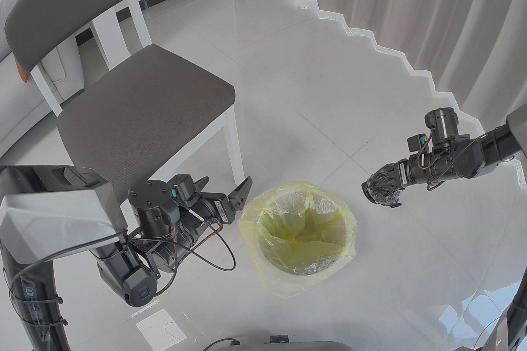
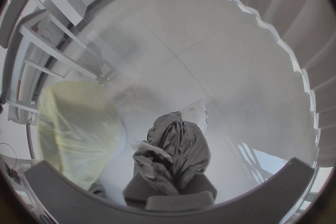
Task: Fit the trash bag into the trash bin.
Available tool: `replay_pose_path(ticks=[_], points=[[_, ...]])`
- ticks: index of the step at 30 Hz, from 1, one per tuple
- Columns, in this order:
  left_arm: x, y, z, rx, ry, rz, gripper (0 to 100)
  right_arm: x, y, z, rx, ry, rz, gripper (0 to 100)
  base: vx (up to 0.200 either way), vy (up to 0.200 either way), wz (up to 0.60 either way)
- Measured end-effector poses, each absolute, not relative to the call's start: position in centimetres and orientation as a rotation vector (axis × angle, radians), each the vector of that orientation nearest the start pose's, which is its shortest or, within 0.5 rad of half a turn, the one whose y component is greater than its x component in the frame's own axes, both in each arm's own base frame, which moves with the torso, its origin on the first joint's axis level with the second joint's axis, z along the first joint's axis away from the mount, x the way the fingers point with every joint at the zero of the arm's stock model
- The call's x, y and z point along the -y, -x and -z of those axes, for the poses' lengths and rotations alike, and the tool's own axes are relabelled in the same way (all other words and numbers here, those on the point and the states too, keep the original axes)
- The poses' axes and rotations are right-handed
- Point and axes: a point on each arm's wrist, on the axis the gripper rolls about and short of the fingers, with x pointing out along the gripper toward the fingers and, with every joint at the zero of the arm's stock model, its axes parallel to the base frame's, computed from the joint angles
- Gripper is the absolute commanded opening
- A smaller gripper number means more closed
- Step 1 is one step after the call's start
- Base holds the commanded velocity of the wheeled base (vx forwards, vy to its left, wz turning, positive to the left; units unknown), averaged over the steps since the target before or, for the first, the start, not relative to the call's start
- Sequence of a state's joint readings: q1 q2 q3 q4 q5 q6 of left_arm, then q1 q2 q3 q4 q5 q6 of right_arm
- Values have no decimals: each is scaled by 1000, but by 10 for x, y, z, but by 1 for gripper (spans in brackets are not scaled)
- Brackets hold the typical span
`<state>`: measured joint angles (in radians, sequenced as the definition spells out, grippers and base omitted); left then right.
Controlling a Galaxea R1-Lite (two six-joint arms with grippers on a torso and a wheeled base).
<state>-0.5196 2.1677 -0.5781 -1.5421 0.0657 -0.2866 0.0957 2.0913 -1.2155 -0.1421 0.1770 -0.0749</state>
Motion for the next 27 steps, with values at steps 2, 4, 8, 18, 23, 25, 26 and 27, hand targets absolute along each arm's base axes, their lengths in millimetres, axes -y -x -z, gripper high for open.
replay_pose_path(ticks=[2, 4, 8, 18, 23, 25, 26, 27], points=[[169, -298, -65, -113, 268, 442, 100, -58, -372, -126, -688, 55, -330, 0, 0, 0, 0], [168, -299, -63, -118, 267, 439, 100, -77, -351, -140, -666, 69, -378, 0, 0, 0, 0], [168, -299, -57, -136, 263, 433, 100, -108, -313, -156, -637, 87, -457, 0, 0, 0, 0], [167, -300, -52, -149, 259, 425, 100, -164, -273, -146, -583, 96, -589, 0, 0, 0, 0], [167, -300, -57, -132, 261, 418, 100, -182, -280, -118, -609, 104, -606, 0, 0, 0, 0], [167, -301, -59, -124, 261, 413, 100, -184, -282, -112, -626, 110, -606, 0, 0, 0, 0], [166, -302, -59, -122, 261, 411, 100, -185, -282, -110, -631, 112, -606, 0, 0, 0, 0], [165, -302, -60, -120, 261, 408, 100, -185, -282, -107, -639, 114, -605, 0, 0, 0, 0]])
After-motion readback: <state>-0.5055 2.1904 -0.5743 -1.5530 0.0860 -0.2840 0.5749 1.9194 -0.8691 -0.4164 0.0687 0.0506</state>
